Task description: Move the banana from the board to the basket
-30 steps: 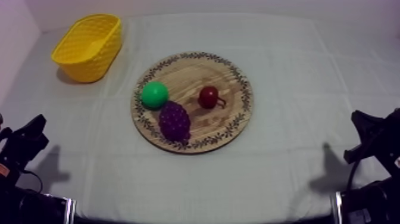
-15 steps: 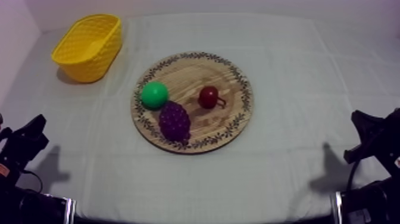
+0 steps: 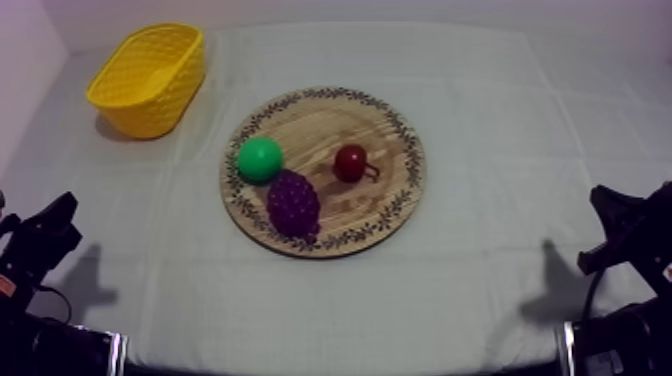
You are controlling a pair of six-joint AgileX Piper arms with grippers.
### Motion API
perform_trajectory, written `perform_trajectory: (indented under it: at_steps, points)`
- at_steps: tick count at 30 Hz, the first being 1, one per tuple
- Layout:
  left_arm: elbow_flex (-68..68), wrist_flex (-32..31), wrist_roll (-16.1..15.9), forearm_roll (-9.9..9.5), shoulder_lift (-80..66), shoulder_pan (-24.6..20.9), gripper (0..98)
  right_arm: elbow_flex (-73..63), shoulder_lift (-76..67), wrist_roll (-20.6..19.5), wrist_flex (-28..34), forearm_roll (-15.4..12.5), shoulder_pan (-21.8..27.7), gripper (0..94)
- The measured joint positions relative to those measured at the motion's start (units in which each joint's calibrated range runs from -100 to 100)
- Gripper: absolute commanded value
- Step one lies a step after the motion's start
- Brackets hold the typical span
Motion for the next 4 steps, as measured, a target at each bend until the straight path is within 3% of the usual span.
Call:
perform_trajectory:
  at_steps: [4]
  points:
    - [0.0,0.0,0.0,0.0,0.0,0.0,0.1,0.0,0.0,0.0,0.1,0.0,0.0,0.2]
